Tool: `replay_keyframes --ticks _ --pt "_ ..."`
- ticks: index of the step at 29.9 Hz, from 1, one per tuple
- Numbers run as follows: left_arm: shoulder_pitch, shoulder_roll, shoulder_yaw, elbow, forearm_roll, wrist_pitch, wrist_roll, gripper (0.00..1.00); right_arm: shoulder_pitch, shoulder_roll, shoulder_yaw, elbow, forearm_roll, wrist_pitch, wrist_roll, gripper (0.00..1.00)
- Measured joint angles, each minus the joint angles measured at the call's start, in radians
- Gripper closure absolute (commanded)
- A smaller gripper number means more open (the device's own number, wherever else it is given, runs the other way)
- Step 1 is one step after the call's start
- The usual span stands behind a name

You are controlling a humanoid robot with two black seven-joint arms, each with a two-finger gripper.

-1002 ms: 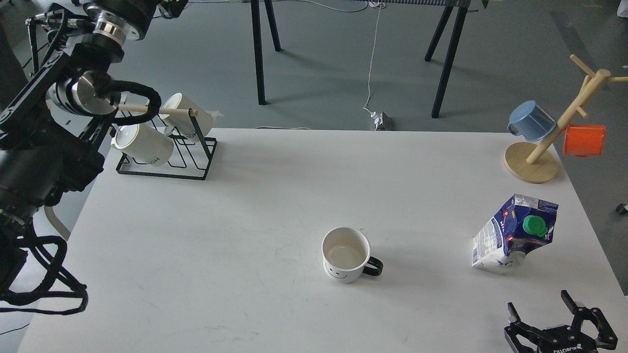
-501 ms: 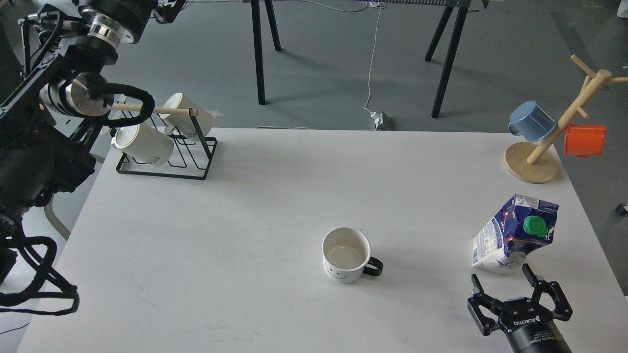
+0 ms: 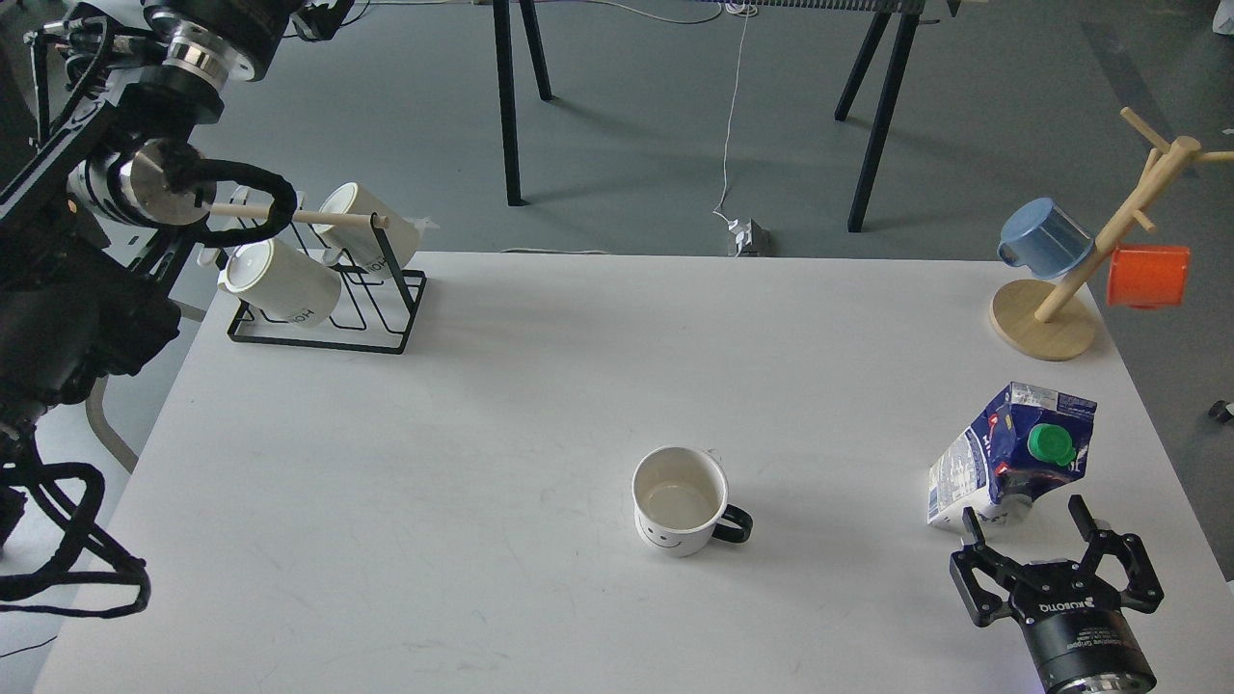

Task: Place cup and milk with both arms
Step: 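Bring the right gripper up toward the milk carton, then grasp the blue-and-white milk carton with the right gripper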

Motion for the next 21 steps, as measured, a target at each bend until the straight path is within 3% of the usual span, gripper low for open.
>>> replay_keyframes --ticks 21 --pt "0.003 0.015 0.001 0.0 0.002 -0.006 0.001 0.0 0.114 0.08 -0.003 -0.056 -0.005 0.0 0.002 0.01"
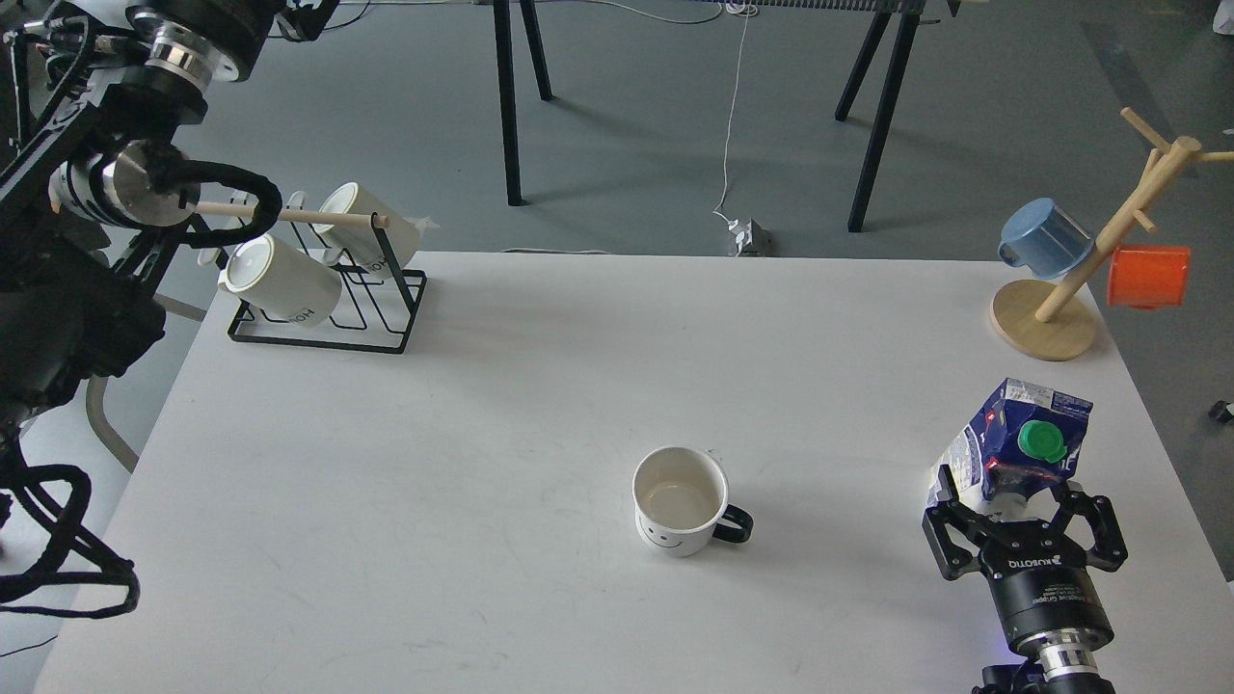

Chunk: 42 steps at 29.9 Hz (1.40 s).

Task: Place cup and milk with both arms
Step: 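Grasp the blue-and-white milk carton with the right gripper, then slide the carton toward the white mug, stopping beside it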

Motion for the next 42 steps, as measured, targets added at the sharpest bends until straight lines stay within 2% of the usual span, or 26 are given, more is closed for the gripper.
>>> replay_keyframes --ticks 3,7,12,20,26,32,42 --pt "0.0 0.0 0.0 0.0 0.001 0.0 0.0 0.0 0.002 0.001 0.01 -0.008 0.002 0.0 0.01 0.04" --pt "0.0 0.001 0.0 0.0 0.001 0.0 0.0 0.0 0.004 0.001 0.038 -0.011 0.002 0.0 0.052 0.09" --pt "0.0 0.001 0.001 0.0 0.002 0.002 0.0 0.0 0.004 0.001 0.058 -0.017 0.001 0.0 0.07 0.25" --pt "0.0 0.001 0.001 0.0 0.006 0.005 0.0 0.0 0.024 0.002 0.058 -0.057 -0.004 0.0 0.074 0.29" --pt "0.0 0.001 0.001 0.0 0.009 0.008 0.0 0.0 0.034 0.003 0.047 -0.066 -0.011 0.0 0.074 0.52" --pt "0.0 -0.001 0.001 0.0 0.009 0.009 0.0 0.0 0.036 0.003 0.042 -0.06 -0.013 0.0 0.074 0.65" --pt "0.0 0.001 0.002 0.0 0.01 0.01 0.001 0.0 0.042 0.004 0.001 0.004 -0.013 0.0 0.071 0.65"
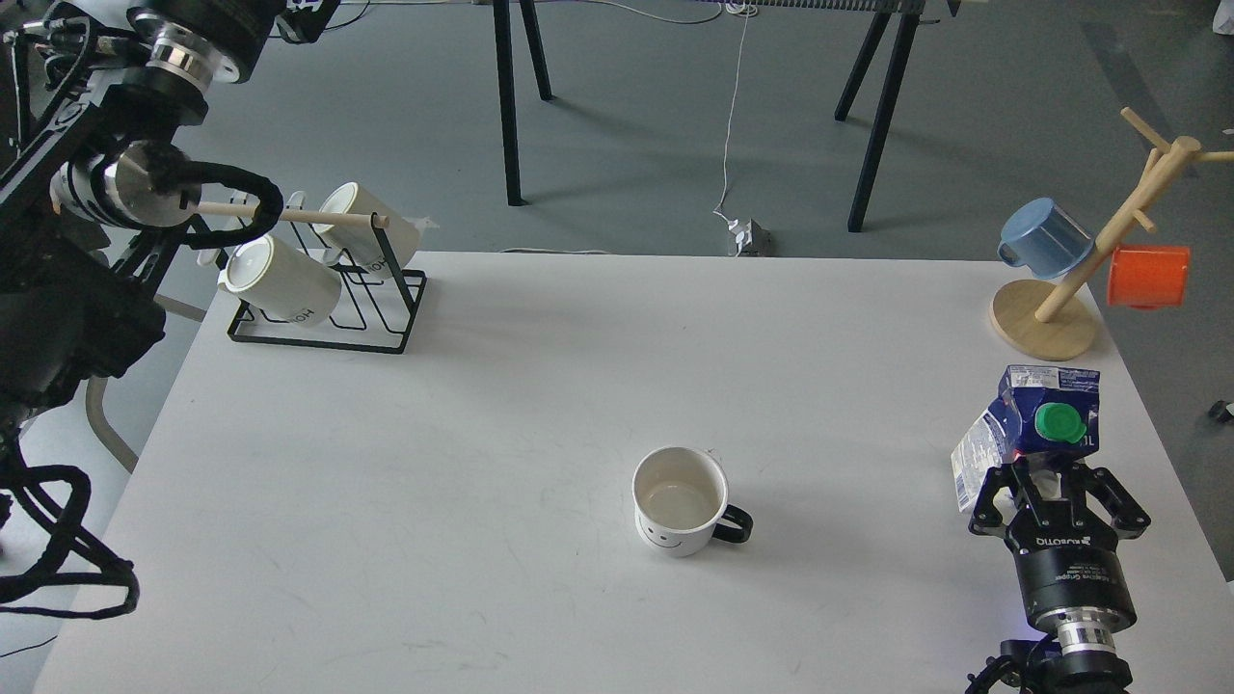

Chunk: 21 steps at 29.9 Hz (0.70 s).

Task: Place cup and milk with both arms
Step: 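Slide the carton toward the white mug, stopping beside it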

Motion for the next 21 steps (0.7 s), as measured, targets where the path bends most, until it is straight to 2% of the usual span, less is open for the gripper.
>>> replay_keyframes --ticks 5,11,21 --pt "-0.002 0.004 0.0 0.0 0.0 0.0 0.001 0.0 0.052 0.021 -0.104 0.011 -0.033 0.0 -0.003 0.65" --pt "-0.002 0.036 0.0 0.0 0.0 0.001 0.001 0.0 0.077 0.151 -0.179 -0.002 -0.137 0.0 -0.003 0.64" --pt "0.004 0.065 0.0 0.0 -0.001 -0.002 0.001 0.0 0.092 0.166 -0.259 -0.02 -0.204 0.0 -0.006 0.64"
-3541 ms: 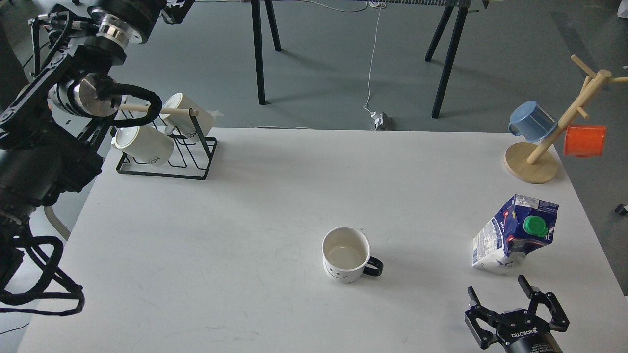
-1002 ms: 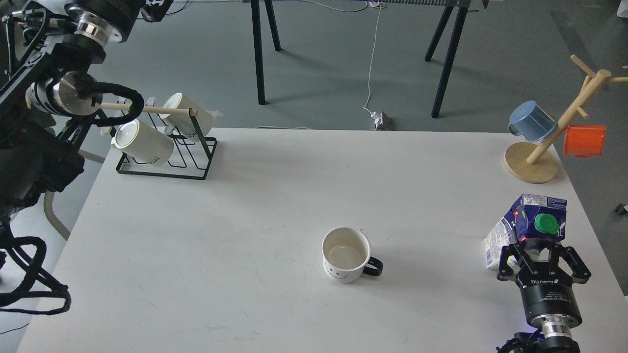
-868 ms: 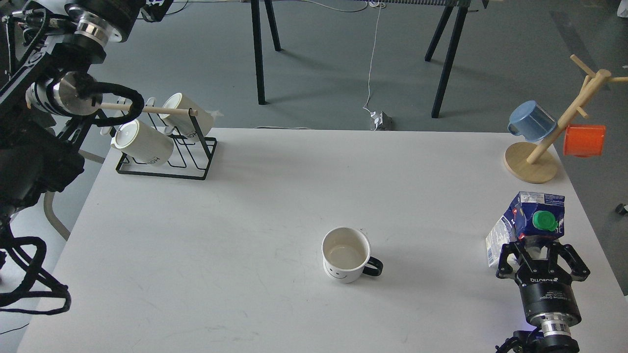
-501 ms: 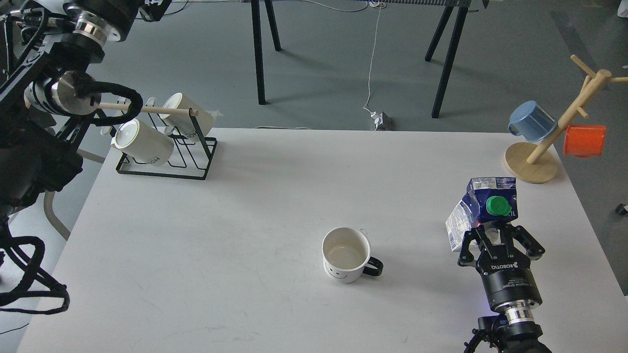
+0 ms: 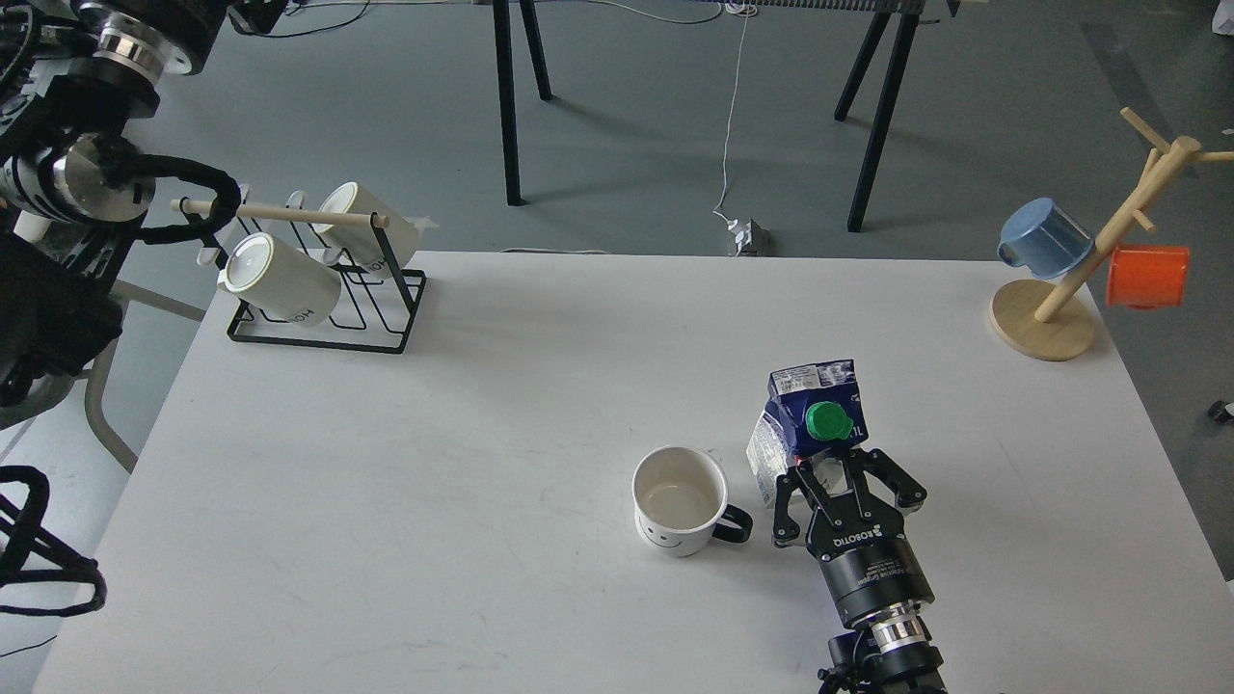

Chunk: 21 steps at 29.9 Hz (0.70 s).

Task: Place cup and milk with both arms
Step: 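Slide the carton toward the white mug, stopping beside it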

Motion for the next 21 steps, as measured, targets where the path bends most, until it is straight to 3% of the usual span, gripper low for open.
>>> replay_keyframes --ticks 21 --pt "0.014 0.001 0.021 0.0 0.002 0.001 0.0 0.0 0.084 0.0 -0.087 -0.088 -0.019 0.0 -0.002 0.61"
